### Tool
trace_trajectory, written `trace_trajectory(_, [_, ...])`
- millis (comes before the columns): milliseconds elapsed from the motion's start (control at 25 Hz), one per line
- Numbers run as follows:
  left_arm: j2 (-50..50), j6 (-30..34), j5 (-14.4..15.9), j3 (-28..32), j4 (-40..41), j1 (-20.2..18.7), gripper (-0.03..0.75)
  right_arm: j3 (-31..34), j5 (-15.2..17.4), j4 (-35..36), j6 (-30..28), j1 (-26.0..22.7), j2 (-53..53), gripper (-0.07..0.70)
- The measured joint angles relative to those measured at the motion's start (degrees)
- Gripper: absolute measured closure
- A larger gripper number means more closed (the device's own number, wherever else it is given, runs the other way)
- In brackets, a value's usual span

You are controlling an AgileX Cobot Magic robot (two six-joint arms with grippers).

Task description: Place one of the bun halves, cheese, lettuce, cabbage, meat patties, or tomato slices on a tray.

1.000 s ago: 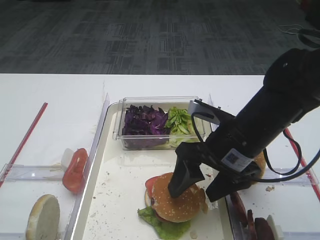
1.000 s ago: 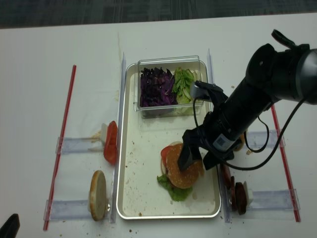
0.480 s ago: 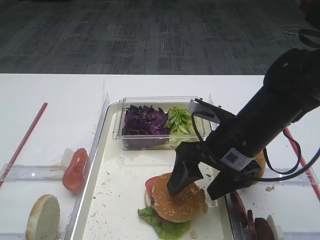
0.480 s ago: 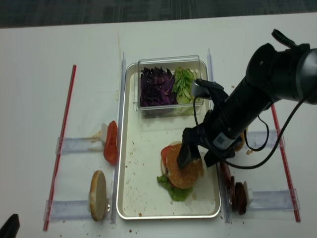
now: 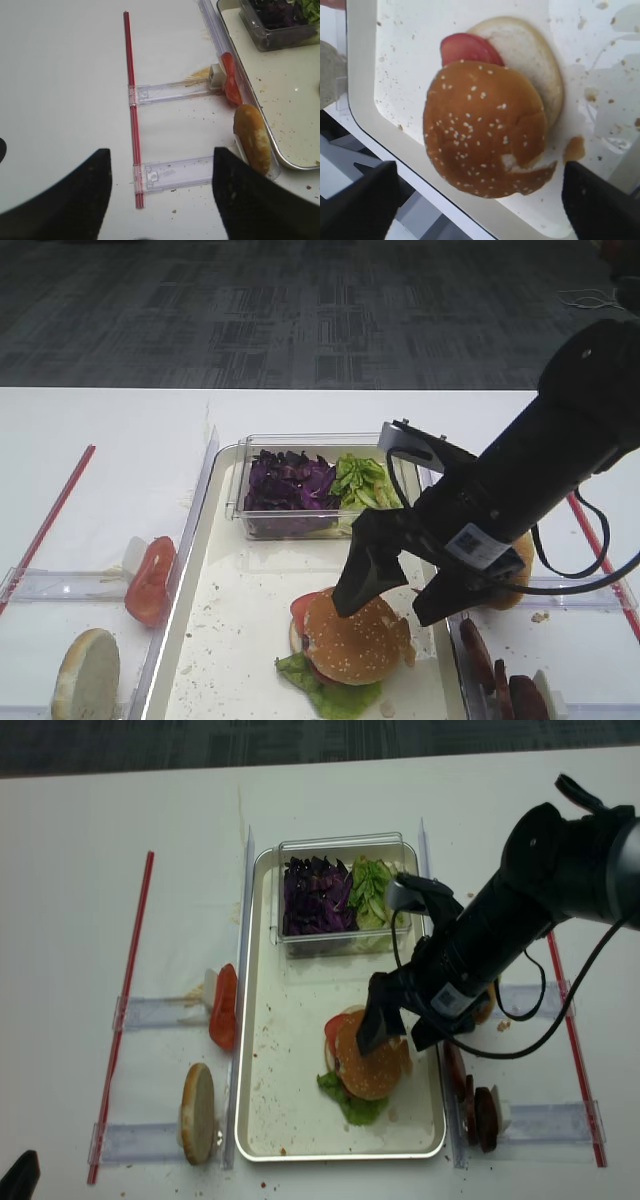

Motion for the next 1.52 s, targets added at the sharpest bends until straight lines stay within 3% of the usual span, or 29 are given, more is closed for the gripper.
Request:
trace_trajectory(600, [0.00, 0.00, 0.00, 0.00, 0.00, 0.00, 0.278, 0.04, 1.80, -2.60, 5.35, 0.00, -16.11, -0.048])
trace_trajectory(960, [0.00, 0.00, 0.00, 0.00, 0.00, 0.00, 0.278, 0.04, 3.58, -11.25, 13.91, 0.00, -29.53, -0.048])
trace_trajectory(1080, [0.00, 0.00, 0.00, 0.00, 0.00, 0.00, 0.278, 0.04, 3.14, -18.21, 19.50, 0.00, -30.90, -0.048])
trace_trajectory(1360, [0.00, 0.00, 0.00, 0.00, 0.00, 0.00, 0.278, 0.04, 3.38, -47.63, 38.35, 0.00, -31.05, -0.048])
trace_trajectory(1520, [0.00, 0.00, 0.00, 0.00, 0.00, 0.00, 0.278, 0.04, 4.07, -51.47, 40.65, 0.00, -31.05, -0.048])
